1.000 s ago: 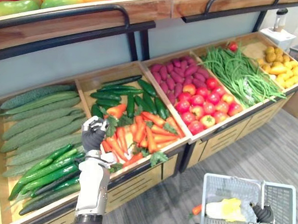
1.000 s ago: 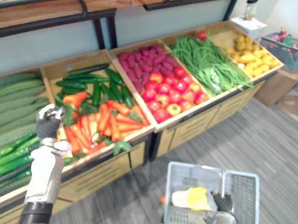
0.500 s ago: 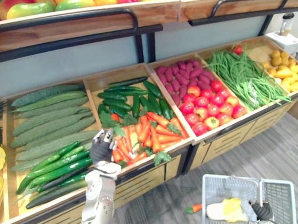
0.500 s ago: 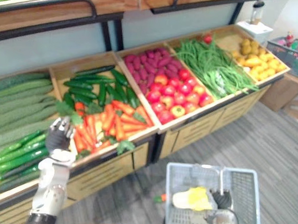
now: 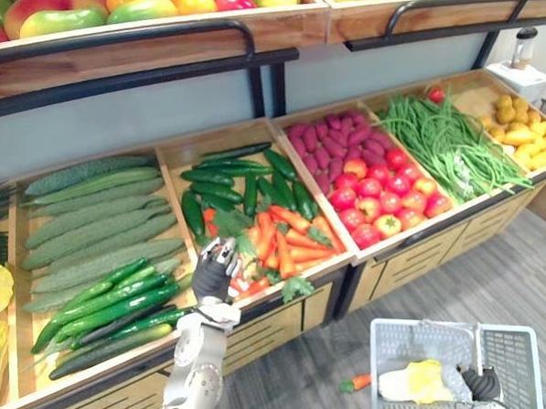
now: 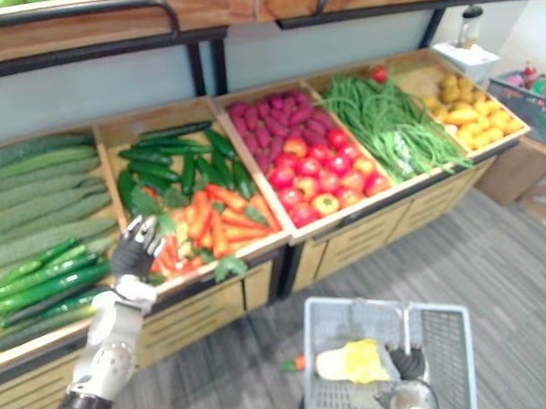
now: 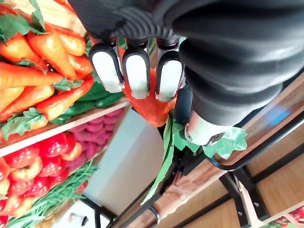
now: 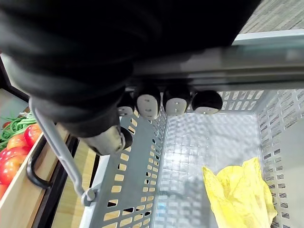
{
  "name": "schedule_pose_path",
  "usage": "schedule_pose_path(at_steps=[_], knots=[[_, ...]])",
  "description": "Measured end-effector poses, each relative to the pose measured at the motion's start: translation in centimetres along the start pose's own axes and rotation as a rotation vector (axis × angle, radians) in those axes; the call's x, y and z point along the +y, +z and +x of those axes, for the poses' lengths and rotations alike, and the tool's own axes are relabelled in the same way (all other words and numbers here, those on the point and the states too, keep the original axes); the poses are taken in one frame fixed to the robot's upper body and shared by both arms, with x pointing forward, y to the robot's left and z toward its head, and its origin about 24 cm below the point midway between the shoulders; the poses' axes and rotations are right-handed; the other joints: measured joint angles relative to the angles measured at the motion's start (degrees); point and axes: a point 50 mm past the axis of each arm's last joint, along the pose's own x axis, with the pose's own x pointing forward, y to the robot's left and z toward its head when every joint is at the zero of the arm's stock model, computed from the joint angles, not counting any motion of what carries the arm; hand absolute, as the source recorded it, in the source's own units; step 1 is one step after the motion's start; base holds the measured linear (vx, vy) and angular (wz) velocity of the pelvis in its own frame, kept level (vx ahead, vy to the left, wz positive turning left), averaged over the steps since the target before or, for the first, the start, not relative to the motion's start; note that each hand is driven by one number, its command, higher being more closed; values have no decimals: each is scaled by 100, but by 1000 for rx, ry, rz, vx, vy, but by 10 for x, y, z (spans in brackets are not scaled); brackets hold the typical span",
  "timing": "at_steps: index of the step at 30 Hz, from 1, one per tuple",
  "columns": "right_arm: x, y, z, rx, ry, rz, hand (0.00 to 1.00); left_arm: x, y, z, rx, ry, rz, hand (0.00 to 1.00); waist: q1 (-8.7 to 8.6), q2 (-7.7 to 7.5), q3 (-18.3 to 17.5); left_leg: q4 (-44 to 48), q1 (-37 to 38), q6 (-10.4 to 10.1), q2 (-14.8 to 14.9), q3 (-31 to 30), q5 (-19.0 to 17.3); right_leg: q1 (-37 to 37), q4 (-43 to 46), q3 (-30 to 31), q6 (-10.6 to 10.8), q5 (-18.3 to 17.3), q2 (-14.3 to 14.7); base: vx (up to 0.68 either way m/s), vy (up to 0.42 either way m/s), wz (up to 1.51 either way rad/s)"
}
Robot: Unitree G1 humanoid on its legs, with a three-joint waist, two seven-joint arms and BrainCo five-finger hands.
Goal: Pick vegetable in the basket
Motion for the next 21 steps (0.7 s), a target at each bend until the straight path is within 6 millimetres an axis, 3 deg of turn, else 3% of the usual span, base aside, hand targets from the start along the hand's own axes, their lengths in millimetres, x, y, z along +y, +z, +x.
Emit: schedule_pose_path(at_steps=[7,13,21], knots=[[-13,7,6,-33,-26,-35,100,-17,-11,-3,46,-103,-10,100,-11,-2,-12,-7,1,0,-8,20,0,-20,-1,36,14,9,-1,0,0,-1],[-46,24,21,-91,-78,-142,100,-41,-9,-12,71,-283,-7,100,-112,4,-17,-14,67,0,-9,113,-2,-35,29,182,25,18,9,-2,0,-8],[-64,41,34,-120,-61,-195,100,-72,-11,-25,110,-493,-66,100,-74,50,-80,-147,402,-24,-55,827,-42,-253,124,928,114,74,96,-17,3,-42]])
